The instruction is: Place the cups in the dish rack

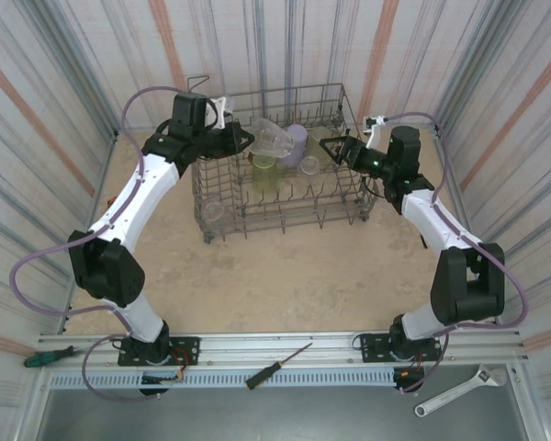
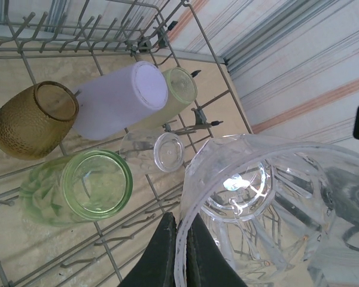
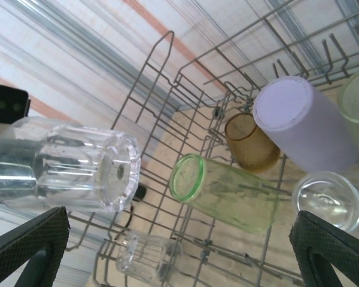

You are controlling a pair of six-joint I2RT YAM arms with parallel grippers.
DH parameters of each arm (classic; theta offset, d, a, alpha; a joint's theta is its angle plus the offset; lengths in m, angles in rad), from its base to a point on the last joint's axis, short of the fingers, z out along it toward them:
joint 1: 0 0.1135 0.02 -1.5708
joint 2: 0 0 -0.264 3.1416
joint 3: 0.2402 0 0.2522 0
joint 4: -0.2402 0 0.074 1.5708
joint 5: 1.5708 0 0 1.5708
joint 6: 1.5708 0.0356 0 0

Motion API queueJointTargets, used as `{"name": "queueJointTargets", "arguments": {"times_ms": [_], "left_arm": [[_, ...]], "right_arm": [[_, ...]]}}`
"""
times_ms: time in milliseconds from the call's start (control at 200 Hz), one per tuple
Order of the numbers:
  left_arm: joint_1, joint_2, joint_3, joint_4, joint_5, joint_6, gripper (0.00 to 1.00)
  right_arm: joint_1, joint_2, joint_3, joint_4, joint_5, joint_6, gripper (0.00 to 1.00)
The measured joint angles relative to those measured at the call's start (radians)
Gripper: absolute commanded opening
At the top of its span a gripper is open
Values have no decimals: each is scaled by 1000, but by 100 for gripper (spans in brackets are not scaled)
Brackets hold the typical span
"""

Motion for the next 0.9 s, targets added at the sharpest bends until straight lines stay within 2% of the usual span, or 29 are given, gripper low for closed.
{"name": "queueJointTargets", "arguments": {"times_ms": [406, 902], "left_arm": [[56, -1, -80, 184, 143, -113, 0], [104, 0, -142, 452, 297, -251, 0]], "right_arm": [[20, 113, 72, 176, -90, 127, 99], [71, 310, 161, 565, -242, 398, 99]]}}
